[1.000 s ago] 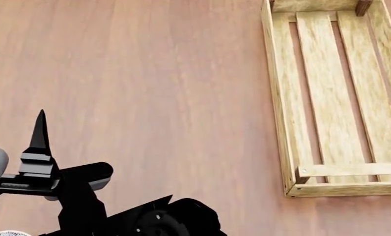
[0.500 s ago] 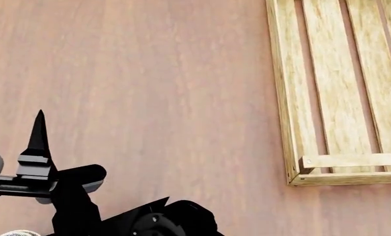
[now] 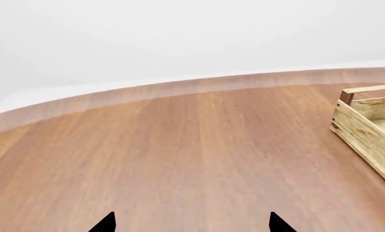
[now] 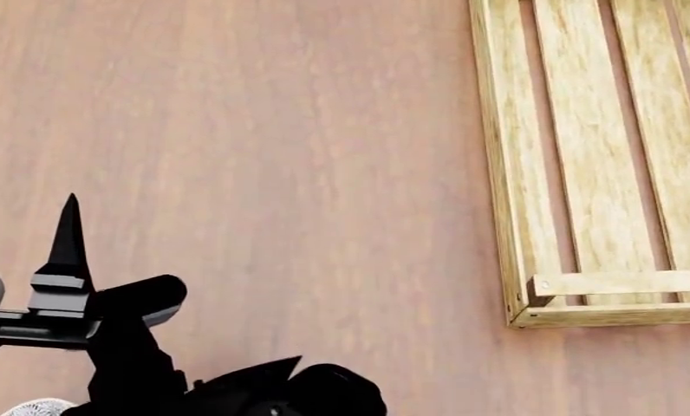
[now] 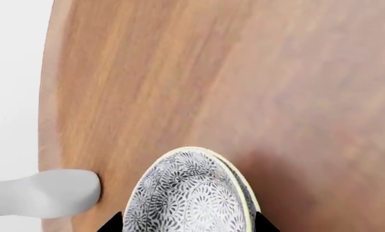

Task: Stack the right bowl on the left bowl and place them in the tray.

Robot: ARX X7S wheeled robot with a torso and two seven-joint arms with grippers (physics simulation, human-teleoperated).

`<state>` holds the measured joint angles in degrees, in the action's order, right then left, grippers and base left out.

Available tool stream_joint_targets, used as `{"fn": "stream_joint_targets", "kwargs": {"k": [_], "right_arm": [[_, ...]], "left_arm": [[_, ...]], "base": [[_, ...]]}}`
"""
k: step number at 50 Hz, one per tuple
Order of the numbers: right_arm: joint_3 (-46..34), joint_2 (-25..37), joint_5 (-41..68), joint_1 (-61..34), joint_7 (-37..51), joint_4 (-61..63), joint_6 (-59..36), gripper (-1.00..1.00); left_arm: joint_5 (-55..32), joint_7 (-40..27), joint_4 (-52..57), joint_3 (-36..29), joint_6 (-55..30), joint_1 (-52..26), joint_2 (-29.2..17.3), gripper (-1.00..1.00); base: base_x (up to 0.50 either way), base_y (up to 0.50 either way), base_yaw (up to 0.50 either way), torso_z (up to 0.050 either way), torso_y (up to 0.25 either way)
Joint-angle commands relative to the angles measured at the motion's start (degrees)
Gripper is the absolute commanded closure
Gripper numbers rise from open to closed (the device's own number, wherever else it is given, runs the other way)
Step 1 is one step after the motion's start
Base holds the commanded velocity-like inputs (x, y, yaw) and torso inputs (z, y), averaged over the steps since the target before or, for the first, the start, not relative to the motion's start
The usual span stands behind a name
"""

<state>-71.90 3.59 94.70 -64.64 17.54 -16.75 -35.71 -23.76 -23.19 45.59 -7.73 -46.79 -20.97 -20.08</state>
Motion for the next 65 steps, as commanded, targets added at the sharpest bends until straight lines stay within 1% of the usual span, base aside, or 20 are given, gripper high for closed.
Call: {"fn": "stream_joint_targets", "kwargs": {"k": [1,11,19,23,26,42,46,52,54,55,59,60,65], "right_arm": [[0.29,1.45,-4.07,0.59,0.77,3.71,4.03,-1.00],[0.05,1.40,-5.10,0.91,-0.07,2.70,5.17,-1.00],[-0.34,0.71,-3.36,0.70,-0.54,0.28,3.50,-1.00],[-1.38,-1.07,0.65,-0.27,-0.36,-4.91,-1.43,-1.00],[-2.56,-2.08,1.31,-0.77,-1.23,-7.59,-3.40,-1.00],[-3.80,-1.68,-0.03,-0.69,-2.72,-6.95,-2.14,-1.00],[-4.29,-1.19,-0.68,-0.96,-3.47,-4.93,-2.12,-1.00],[-4.67,-1.03,-1.05,-1.05,-3.84,-4.12,-2.00,-1.00],[-4.74,-0.98,-1.05,-1.09,-3.90,-3.97,-2.01,-1.00],[-4.72,-1.02,-0.93,-1.16,-3.89,-4.10,-2.07,-1.00],[-4.59,-0.81,-1.18,-1.04,-3.04,-3.67,-1.35,-1.00],[-4.67,-0.95,-1.20,-1.10,-3.28,-4.28,-1.40,1.00],[-5.02,-0.59,-1.74,-0.90,-3.38,-2.87,-1.05,1.00]], "left_arm": [[-0.20,-0.09,-0.15,-0.24,0.14,-0.06,-0.15,-1.00],[-0.36,-0.14,-0.26,-0.37,0.50,0.09,-0.30,-1.00],[-0.53,-0.25,-0.30,-0.38,0.65,0.09,-0.40,-1.00],[-0.61,-0.37,-0.11,-0.30,0.80,0.22,-0.46,-1.00],[-0.51,-0.43,-0.25,-0.45,1.07,0.32,-0.45,-1.00],[-1.05,-0.47,-0.48,-0.50,1.59,0.50,-0.49,-1.00],[-0.58,0.61,-0.08,-2.54,1.83,0.20,-1.36,-1.00],[-1.00,0.72,-0.07,-2.92,1.06,-0.22,-1.60,-1.00],[-0.45,0.76,0.17,-3.05,2.24,0.15,-1.74,-1.00],[-1.26,1.10,-0.07,-1.65,3.90,0.71,-1.14,-1.00],[-0.94,0.75,-0.13,-2.06,3.35,0.48,-1.41,-1.00],[-1.11,0.81,0.06,-1.92,3.45,0.58,-1.44,-1.00],[-1.14,0.84,0.07,-2.14,3.66,0.62,-1.52,-1.00]], "base": [[0.00,0.00,0.00,0.000,0.000],[0.00,0.00,0.00,0.000,0.000],[0.00,0.00,0.00,0.000,0.000],[0.00,0.00,0.00,0.000,0.000],[0.00,0.00,0.00,0.000,0.000],[0.00,0.00,0.00,0.000,0.000],[0.00,0.00,0.00,0.000,0.000],[0.00,0.00,0.00,0.006,-0.222],[0.00,0.00,0.00,0.010,-0.242],[0.00,0.00,0.00,0.000,0.000],[0.00,0.00,0.00,0.000,0.000],[0.00,0.00,0.00,0.000,0.000],[0.00,0.00,0.00,0.000,0.000]]}}
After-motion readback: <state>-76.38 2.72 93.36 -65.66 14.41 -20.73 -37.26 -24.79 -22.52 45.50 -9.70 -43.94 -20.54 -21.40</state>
